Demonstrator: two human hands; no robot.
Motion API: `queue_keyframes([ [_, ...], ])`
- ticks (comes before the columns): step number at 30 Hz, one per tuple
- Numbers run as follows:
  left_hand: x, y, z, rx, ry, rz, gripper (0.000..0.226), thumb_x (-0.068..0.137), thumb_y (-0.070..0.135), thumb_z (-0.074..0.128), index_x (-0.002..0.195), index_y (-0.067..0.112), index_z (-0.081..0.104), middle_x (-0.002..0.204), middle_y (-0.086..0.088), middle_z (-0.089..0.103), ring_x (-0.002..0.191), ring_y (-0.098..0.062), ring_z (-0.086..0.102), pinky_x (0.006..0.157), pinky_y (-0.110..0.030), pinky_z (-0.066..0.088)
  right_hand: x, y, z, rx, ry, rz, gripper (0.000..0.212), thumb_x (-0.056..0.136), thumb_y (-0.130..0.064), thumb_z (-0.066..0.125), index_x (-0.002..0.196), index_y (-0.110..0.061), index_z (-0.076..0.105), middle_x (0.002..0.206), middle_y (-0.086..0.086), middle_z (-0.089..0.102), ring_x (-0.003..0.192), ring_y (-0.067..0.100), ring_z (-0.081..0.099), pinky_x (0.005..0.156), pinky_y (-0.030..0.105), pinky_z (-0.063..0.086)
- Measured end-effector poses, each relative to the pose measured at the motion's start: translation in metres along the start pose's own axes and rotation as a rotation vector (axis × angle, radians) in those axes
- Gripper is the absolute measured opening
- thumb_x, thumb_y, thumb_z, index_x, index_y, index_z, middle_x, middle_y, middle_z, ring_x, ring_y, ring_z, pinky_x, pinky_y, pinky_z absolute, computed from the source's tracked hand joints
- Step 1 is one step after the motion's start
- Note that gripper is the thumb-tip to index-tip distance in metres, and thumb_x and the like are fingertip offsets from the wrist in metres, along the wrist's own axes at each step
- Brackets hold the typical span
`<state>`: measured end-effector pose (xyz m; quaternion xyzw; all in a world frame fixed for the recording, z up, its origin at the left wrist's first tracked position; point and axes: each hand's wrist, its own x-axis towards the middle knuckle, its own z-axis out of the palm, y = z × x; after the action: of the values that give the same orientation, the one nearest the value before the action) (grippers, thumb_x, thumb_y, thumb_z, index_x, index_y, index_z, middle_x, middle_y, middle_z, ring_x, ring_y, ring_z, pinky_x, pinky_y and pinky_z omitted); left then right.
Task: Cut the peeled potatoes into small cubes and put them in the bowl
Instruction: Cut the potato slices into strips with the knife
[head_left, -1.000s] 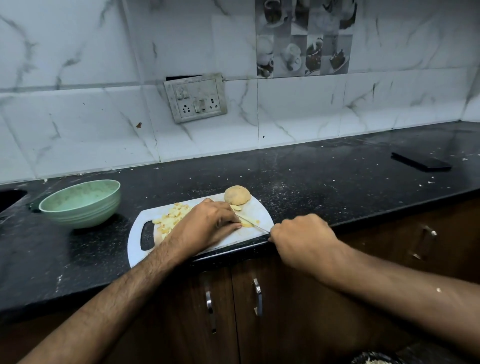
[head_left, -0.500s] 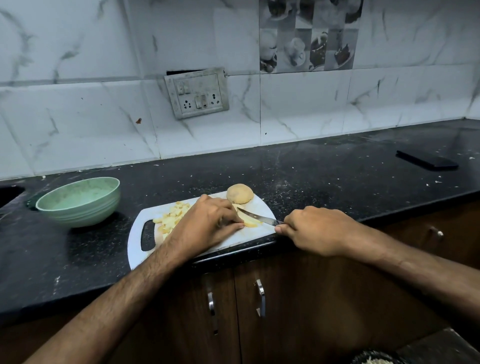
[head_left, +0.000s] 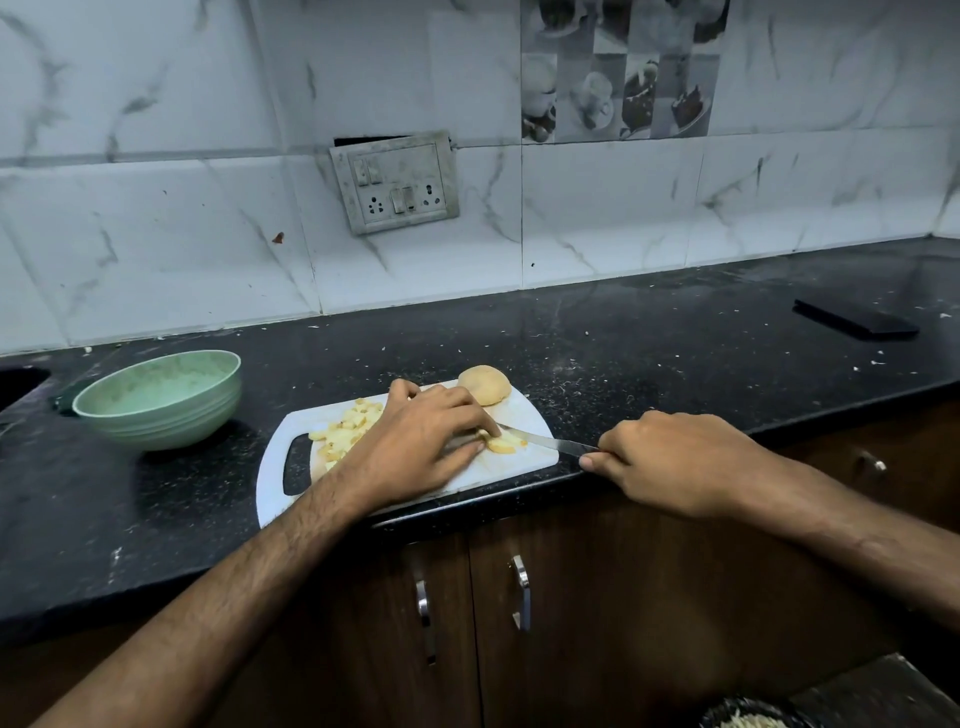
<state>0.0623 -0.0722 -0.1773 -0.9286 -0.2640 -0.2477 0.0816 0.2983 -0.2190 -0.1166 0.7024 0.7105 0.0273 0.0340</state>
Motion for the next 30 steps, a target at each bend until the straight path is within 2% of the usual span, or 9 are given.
queue_keyframes([
  [2,0.000,0.000,-0.002,0.025,-0.009,0.018,0.025,0.098,0.048,0.044,0.112,0.041,0.063,0.108,0.021,0.057,0.103,-0.003,0.055,0.090,-0.041,0.030,-0.006,0.001,-0.002,-0.026,0.010,-0.021,0.040,0.101,-0.057,0.029,0.093,-0.031,0.059,0.108,0.000,0.067,0.105,0.026,0.063,0.082,0.039,0.046],
  [6,0.001,0.001,-0.005,0.058,-0.030,0.019,0.015,0.099,0.045,0.049,0.109,0.040,0.058,0.106,0.020,0.052,0.098,-0.004,0.049,0.092,-0.043,0.031,-0.013,-0.001,-0.004,-0.065,0.010,-0.037,0.042,0.102,-0.056,0.028,0.105,-0.030,0.061,0.114,0.001,0.066,0.109,0.027,0.062,0.086,0.040,0.046],
  [13,0.011,0.002,-0.013,0.110,-0.146,0.048,0.023,0.098,0.045,0.042,0.117,0.042,0.055,0.114,0.019,0.045,0.101,-0.005,0.040,0.092,-0.040,0.025,-0.003,-0.005,0.000,-0.149,0.068,-0.034,0.042,0.103,-0.052,0.027,0.106,-0.026,0.060,0.113,0.003,0.066,0.105,0.029,0.064,0.078,0.039,0.044],
  [18,0.021,0.000,-0.018,0.119,-0.214,0.000,0.018,0.100,0.045,0.054,0.115,0.036,0.057,0.116,0.019,0.045,0.105,-0.006,0.036,0.092,-0.041,0.026,0.010,-0.007,0.000,-0.091,0.050,-0.016,0.040,0.103,-0.051,0.030,0.109,-0.026,0.061,0.117,0.005,0.065,0.109,0.029,0.062,0.080,0.038,0.043],
  [24,0.019,0.001,-0.023,0.053,-0.244,0.033,0.014,0.100,0.044,0.055,0.110,0.036,0.058,0.109,0.021,0.047,0.105,-0.006,0.039,0.093,-0.040,0.025,0.012,-0.013,0.002,-0.058,0.020,0.000,0.039,0.103,-0.049,0.031,0.113,-0.024,0.060,0.119,0.005,0.064,0.109,0.030,0.061,0.078,0.039,0.040],
  [30,-0.001,-0.002,-0.025,-0.021,-0.191,0.028,0.037,0.093,0.066,0.036,0.102,0.036,0.056,0.101,0.023,0.050,0.099,0.000,0.043,0.092,-0.037,0.026,0.012,-0.012,-0.002,-0.036,0.007,-0.007,0.038,0.103,-0.050,0.033,0.108,-0.027,0.062,0.116,0.003,0.066,0.108,0.027,0.062,0.078,0.039,0.041],
])
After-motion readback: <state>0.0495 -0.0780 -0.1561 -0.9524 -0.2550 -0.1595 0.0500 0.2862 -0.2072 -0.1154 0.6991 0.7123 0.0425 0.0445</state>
